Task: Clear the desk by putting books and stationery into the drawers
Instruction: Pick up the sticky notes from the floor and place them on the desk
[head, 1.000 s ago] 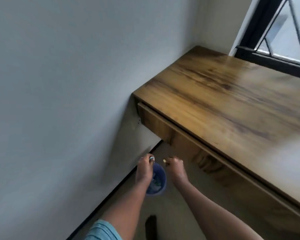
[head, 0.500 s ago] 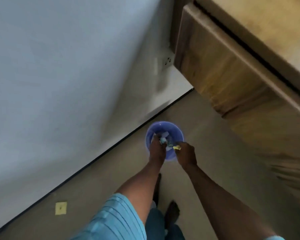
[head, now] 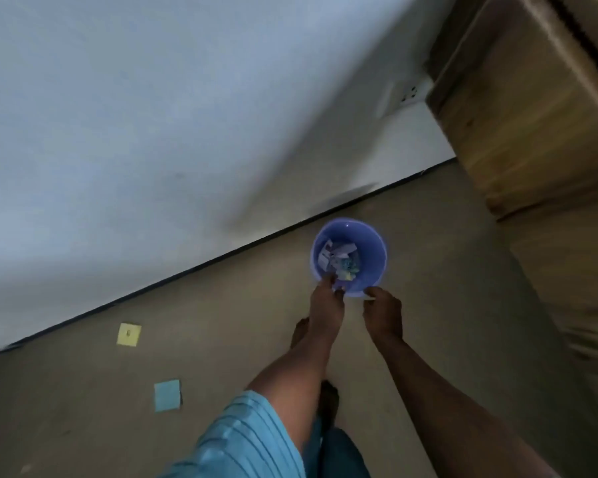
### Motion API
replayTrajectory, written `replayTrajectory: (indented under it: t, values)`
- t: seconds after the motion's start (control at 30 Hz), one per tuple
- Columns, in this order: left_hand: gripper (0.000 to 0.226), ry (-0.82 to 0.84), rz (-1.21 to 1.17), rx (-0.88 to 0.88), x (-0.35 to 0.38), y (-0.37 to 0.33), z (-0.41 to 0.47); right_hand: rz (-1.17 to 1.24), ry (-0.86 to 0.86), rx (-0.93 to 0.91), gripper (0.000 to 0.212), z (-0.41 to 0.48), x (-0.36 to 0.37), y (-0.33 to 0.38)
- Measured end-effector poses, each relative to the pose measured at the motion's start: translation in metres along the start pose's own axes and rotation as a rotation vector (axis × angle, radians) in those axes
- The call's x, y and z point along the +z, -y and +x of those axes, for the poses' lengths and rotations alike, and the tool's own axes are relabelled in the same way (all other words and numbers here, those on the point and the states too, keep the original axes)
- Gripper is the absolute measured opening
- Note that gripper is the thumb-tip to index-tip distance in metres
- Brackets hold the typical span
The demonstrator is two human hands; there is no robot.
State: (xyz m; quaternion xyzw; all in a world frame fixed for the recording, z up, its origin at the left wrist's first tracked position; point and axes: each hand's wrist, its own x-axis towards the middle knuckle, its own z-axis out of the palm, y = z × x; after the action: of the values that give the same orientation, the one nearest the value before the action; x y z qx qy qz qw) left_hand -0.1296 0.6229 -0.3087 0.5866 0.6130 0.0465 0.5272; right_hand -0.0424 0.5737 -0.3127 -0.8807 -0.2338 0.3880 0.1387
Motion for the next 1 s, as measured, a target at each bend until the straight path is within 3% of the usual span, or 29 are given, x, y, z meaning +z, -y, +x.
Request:
replayTrajectory:
  t: [0.27, 0.6, 1.0]
  values:
    - [0.035, -0.238, -0.132, -0.171, -0.067, 0.068, -0.08, -0.168, 0.196, -0.23, 0.036, -0.067, 0.05, 0.033]
    - [0.035, -0.608, -0.382, -0.564, -0.172, 0.225, -0.171, -0.413, 0.455, -0.586, 0.034, -0.18, 0.198, 0.104]
    - [0.036, -0.685, -0.547, -0.786, -0.201, 0.424, -0.174, -0.735, 0.565, -0.758, 0.034, -0.203, 0.396, 0.141]
